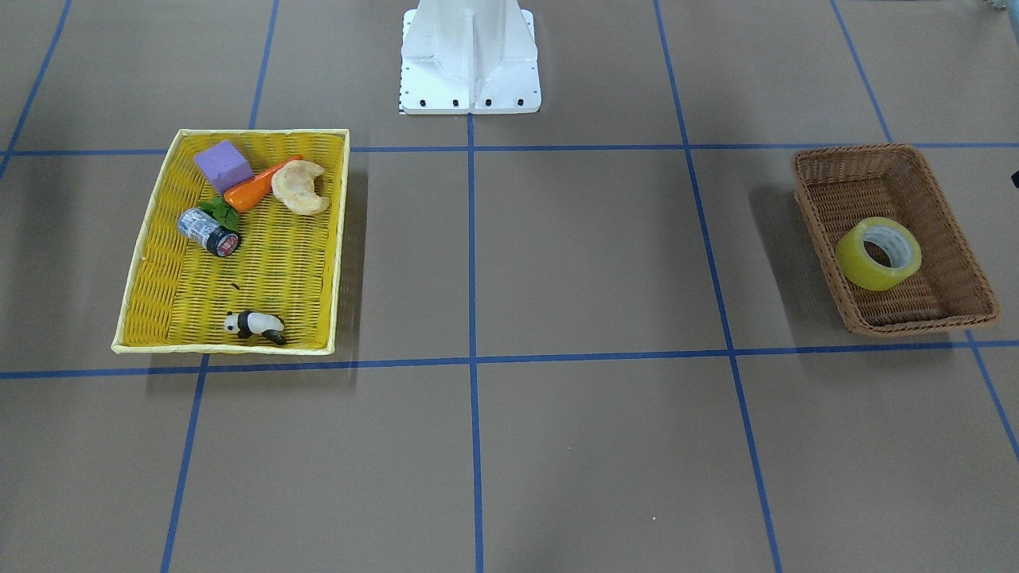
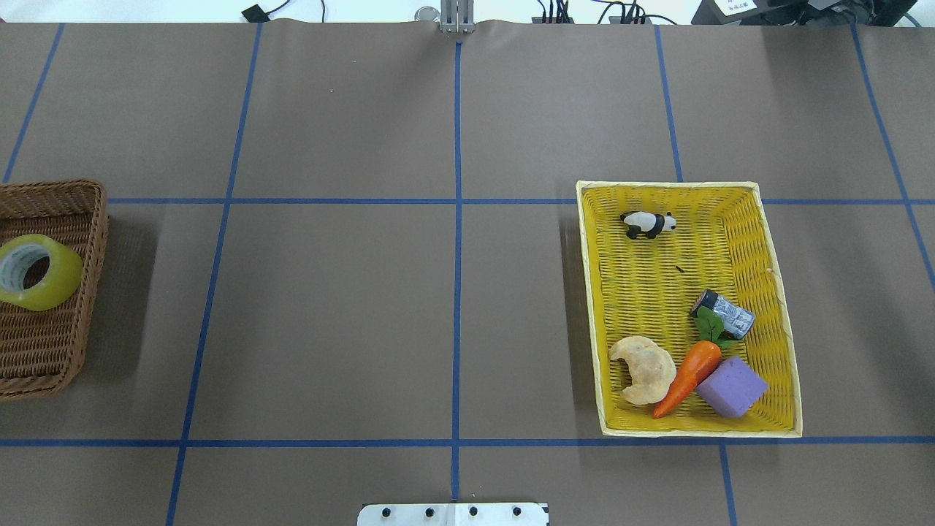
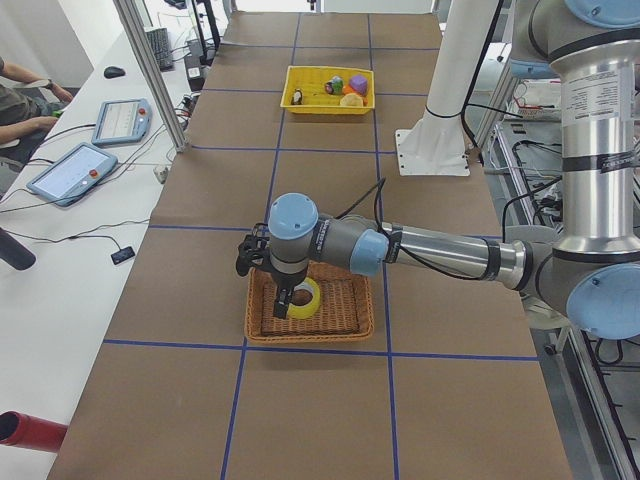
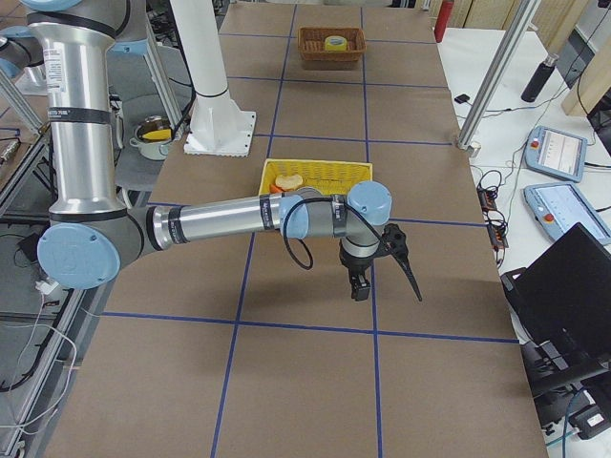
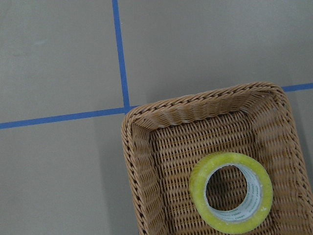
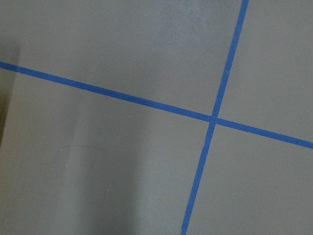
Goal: Move tape to another basket
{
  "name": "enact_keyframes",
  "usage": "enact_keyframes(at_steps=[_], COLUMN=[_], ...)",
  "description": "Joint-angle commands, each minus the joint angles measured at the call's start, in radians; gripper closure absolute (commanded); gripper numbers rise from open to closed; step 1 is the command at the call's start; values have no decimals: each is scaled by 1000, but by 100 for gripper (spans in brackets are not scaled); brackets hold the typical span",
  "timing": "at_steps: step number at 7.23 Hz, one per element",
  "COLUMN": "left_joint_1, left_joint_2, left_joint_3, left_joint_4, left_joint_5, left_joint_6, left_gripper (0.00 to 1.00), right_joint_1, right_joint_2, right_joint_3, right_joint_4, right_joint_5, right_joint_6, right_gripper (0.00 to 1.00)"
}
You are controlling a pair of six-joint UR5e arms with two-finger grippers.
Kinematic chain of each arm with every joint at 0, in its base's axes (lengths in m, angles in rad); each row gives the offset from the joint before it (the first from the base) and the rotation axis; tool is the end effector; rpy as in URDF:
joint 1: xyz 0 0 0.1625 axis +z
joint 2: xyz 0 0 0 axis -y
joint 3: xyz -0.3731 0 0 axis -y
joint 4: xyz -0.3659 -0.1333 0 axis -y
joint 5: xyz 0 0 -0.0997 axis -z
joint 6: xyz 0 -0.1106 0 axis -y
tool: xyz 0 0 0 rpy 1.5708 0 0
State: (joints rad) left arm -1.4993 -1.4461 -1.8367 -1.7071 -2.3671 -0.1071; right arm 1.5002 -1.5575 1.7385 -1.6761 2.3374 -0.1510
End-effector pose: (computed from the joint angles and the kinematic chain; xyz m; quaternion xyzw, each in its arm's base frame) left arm -0.0232 -0.4357 0.5283 0.0927 0.3938 0.0374 0.9137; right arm 0.0233 -0.4731 0.5416 0.0501 -0.3720 -0.1165 0.9195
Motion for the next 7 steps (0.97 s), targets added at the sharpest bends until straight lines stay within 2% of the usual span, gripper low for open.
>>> enact_keyframes(at_steps=[1,7], left_joint_1=[1,1], left_joint_2=[-5,-19], left_joint_3=[4,5], left_joint_4=[-2,-6], left_joint_5=[3,2], left_joint_6=[1,4], left_gripper=[1,1], right_joint_1=[0,5], right_joint_2=[-6,-6], right_joint_3=[3,39], right_joint_4=[4,4], right_joint_5=[-3,-26], right_joint_6=[1,18], right_gripper=[0,0])
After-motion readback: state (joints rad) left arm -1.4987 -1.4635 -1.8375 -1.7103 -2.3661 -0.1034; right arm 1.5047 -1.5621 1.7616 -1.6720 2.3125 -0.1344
